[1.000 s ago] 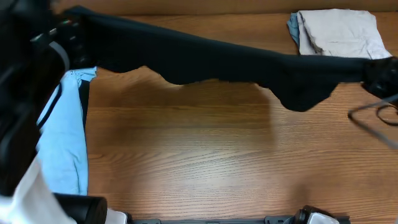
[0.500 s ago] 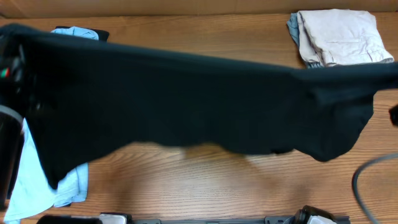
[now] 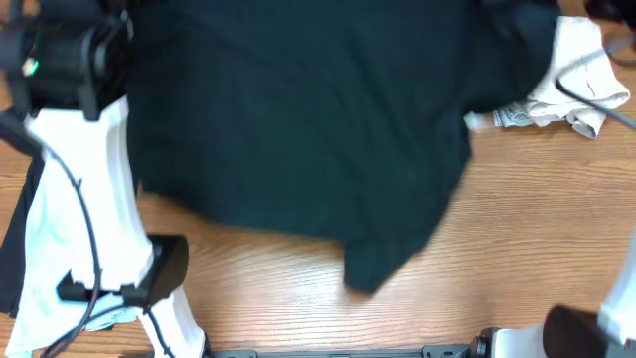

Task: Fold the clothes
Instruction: 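Lift the shirt with both grippers and stretch it across the table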

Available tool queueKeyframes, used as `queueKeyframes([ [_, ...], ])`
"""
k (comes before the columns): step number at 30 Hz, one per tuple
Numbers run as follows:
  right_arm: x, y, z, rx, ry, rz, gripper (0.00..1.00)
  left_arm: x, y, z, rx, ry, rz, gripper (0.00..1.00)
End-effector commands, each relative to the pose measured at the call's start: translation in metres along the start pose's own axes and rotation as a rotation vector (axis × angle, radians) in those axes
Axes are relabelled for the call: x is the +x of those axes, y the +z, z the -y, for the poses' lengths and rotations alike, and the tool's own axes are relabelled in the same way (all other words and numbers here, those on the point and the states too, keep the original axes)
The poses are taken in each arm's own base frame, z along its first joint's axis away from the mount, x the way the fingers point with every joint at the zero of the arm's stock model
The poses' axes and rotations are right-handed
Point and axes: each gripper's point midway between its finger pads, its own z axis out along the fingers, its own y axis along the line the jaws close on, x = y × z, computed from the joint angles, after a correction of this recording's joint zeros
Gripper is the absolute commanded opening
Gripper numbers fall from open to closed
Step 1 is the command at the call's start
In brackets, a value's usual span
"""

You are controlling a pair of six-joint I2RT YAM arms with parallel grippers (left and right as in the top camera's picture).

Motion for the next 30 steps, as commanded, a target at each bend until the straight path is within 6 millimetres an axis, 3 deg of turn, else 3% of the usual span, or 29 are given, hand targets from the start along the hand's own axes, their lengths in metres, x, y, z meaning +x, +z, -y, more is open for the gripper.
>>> queueKeyframes([
  [1, -0.040, -0.005, -0.001, 0.033, 0.037, 0.163, 0.04, -0.022, 0.016, -0.032, -0.116, -0.018, 0.091, 0.04],
  [6, -0.076, -0.016, -0.014, -0.014, 0.045, 0.305, 0.04, -0.048, 0.019, -0.017, -0.031, -0.046, 0.200, 0.04],
  [10, -0.069, -0.009, -0.010, -0.002, 0.024, 0.280, 0.04, -0.038, 0.024, -0.011, -0.007, -0.006, 0.160, 0.04],
  [15, -0.026, 0.028, 0.011, 0.037, 0.053, 0.135, 0.04, 0.017, 0.056, -0.011, -0.028, 0.055, -0.039, 0.04],
  [20, 0.048, 0.074, 0.029, 0.026, 0.086, -0.100, 0.04, 0.099, 0.092, -0.017, -0.053, 0.090, -0.323, 0.04],
  [23, 0.088, 0.088, 0.039, 0.039, 0.107, -0.229, 0.04, 0.139, 0.101, -0.021, -0.046, 0.075, -0.466, 0.04],
  [26, 0.108, 0.089, 0.043, 0.044, 0.108, -0.302, 0.04, 0.161, 0.101, -0.022, -0.018, 0.050, -0.557, 0.04],
  [30, 0.109, 0.084, 0.039, 0.033, 0.099, -0.317, 0.04, 0.163, 0.095, -0.018, 0.040, 0.019, -0.577, 0.04],
])
